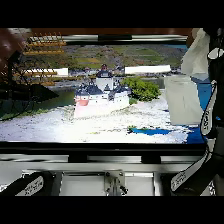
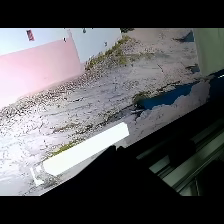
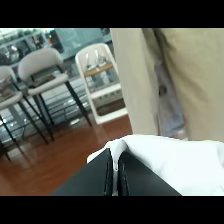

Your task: Fold the shirts.

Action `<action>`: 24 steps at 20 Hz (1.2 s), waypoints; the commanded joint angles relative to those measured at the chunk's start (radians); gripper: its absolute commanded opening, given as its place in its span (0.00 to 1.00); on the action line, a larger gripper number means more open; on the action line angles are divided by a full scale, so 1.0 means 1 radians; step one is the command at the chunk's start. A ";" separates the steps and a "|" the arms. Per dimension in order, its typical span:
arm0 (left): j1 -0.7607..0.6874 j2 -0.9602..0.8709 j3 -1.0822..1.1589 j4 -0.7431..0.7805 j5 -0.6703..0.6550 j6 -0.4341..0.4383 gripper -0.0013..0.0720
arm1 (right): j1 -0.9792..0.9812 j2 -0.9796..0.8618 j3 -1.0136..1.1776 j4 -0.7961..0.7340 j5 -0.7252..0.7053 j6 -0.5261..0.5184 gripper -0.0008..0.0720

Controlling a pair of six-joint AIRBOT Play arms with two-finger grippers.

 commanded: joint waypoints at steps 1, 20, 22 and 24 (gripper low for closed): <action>0.000 0.000 0.000 0.000 0.000 0.000 0.06 | 0.018 -0.028 0.001 0.017 0.042 -0.004 0.08; 0.000 0.000 0.000 0.000 -0.036 0.012 0.06 | 0.024 0.221 -0.007 -0.948 1.338 0.469 0.08; 0.000 0.000 0.000 0.000 -0.038 0.012 0.06 | 0.024 0.254 -0.007 -0.992 1.317 0.463 0.08; 0.000 0.000 0.000 0.000 -0.037 0.012 0.06 | 0.024 0.287 -0.007 -1.020 1.211 0.457 0.08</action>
